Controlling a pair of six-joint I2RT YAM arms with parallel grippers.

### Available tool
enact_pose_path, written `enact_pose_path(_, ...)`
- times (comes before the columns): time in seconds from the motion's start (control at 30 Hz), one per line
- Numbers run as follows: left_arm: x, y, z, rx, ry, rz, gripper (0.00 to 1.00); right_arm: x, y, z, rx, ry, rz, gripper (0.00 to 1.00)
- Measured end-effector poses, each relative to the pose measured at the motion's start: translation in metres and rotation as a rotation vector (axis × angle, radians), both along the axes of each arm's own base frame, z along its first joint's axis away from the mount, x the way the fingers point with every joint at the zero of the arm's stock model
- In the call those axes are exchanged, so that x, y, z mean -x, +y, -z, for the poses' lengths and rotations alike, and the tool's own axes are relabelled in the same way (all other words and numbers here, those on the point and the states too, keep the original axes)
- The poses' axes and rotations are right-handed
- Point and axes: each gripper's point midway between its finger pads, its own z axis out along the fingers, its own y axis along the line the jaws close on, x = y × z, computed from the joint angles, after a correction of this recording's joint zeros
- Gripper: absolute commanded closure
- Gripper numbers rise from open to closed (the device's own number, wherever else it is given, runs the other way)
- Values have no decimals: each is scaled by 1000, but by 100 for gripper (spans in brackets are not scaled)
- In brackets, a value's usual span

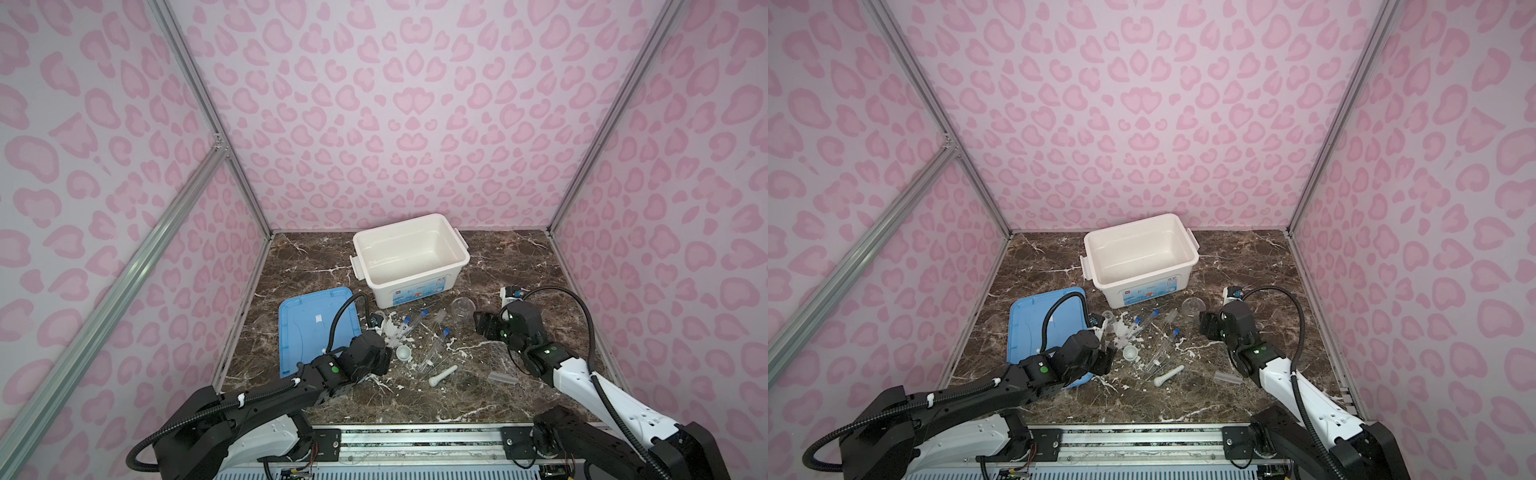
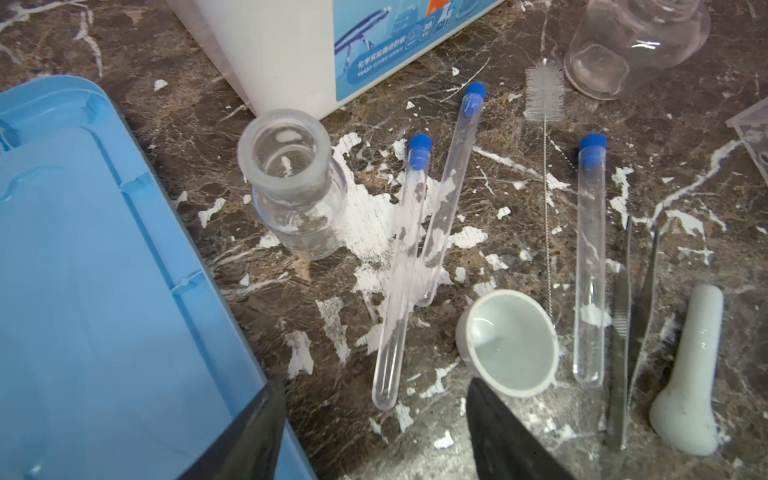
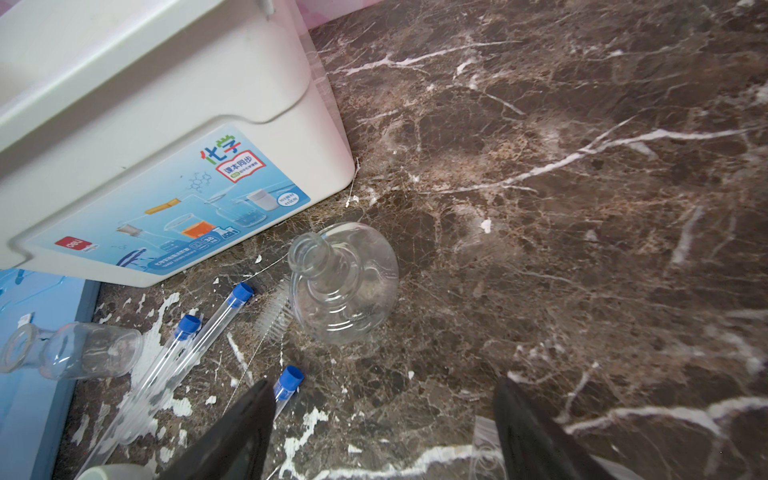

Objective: Organize the chemistry lab equipment
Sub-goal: 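Move both grippers forward toward the cluster of test tubes and flasks, then grasp the long blue-capped test tube with the left gripper while right arm approaches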

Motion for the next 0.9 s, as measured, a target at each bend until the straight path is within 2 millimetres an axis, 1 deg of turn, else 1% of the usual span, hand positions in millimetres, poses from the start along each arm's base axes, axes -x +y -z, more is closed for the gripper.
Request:
enact_pose_path(0.13, 3, -3, 8, -15, 28, 20, 40, 1, 4, 0, -3, 2, -18, 14)
enact_pose_path(0.17, 3, -3, 10, -17, 34, 23, 40, 1, 4, 0, -1, 1, -23, 14)
enact_pose_path(0.2, 3, -4, 11, -21, 38, 24, 40, 2, 5, 0, 0, 1, -24, 14)
enact_pose_path(0.27, 2, -4, 14, -33, 44, 27, 45, 2, 5, 0, 4, -1, -28, 14)
enact_pose_path(0.33, 1, -4, 18, -46, 57, 29, 48, 2, 5, 0, 4, -1, -30, 14)
enact_pose_path(0.57, -5, -4, 30, -76, 89, 32, 50, 2, 7, 0, 5, -2, -34, 14)
enact_pose_path(0.8, -15, -15, 34, -77, 97, 50, 54, 3, 7, -1, 5, -5, -37, 14)
enact_pose_path(0.9, -16, -17, 37, -85, 102, 61, 55, 3, 7, -2, 7, -7, -39, 14)
